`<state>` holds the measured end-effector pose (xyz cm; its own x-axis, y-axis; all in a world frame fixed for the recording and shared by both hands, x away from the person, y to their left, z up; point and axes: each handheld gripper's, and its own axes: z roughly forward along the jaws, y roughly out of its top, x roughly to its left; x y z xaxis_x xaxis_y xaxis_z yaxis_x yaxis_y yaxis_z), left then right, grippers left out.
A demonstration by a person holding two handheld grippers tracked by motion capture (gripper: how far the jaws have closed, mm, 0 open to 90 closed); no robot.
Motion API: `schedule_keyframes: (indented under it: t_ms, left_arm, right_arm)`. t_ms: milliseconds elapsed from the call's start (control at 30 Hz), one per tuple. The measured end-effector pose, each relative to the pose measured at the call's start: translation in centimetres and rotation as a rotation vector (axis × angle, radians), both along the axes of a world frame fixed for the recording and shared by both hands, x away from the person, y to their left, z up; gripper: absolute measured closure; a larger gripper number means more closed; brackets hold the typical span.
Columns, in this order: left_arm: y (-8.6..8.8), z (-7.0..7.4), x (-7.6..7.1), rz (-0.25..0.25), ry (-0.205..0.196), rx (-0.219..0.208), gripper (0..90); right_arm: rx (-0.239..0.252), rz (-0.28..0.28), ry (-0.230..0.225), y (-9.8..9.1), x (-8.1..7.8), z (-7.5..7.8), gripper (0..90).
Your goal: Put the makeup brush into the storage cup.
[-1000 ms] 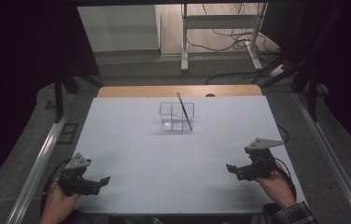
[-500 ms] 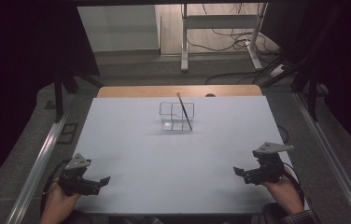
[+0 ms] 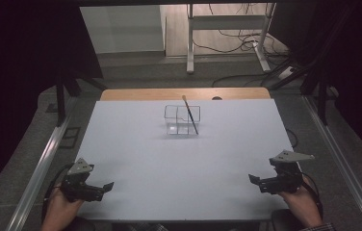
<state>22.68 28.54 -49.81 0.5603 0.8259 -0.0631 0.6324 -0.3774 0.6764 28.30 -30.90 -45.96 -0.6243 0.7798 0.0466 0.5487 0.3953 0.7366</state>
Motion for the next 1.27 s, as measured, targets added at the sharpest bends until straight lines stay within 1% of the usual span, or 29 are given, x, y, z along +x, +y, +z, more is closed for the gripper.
schedule_keyframes:
  t_ms: [400, 667, 800, 833, 967, 1100, 1267]
  left_arm:
    - [0.0, 0.0, 0.0, 0.0, 0.0, -0.001, 0.0]
    - [0.0, 0.0, 0.0, -0.002, 0.001, -0.001, 0.0]
    - [-0.1, -0.1, 0.0, -0.004, 0.0, 0.0, 0.0]
    - [0.0, 0.0, 0.0, -0.003, 0.0, 0.0, 0.0]
    - [-0.1, 0.0, 0.0, -0.004, 0.001, 0.001, 0.0]
    - [-0.1, -0.1, 0.0, -0.005, 0.002, 0.003, 0.0]
    - [-0.2, 0.0, 0.1, -0.006, 0.001, 0.004, 0.0]
  right_arm:
    - [0.008, -0.045, -0.017, -1.4, -0.7, 0.2, 0.0]
    - [-0.001, -0.064, -0.02, -2.1, -0.9, 0.2, 0.0]
    - [-0.016, -0.074, -0.016, -2.4, -1.0, 0.1, 0.0]
    - [-0.027, -0.078, -0.009, -2.5, -1.1, 0.0, 0.0]
    - [-0.034, -0.082, 0.002, -2.8, -1.2, -0.3, 0.0]
    - [-0.031, -0.088, 0.009, -3.0, -1.3, -0.4, 0.0]
    - [-0.04, -0.082, 0.019, -3.0, -1.3, -0.6, 0.0]
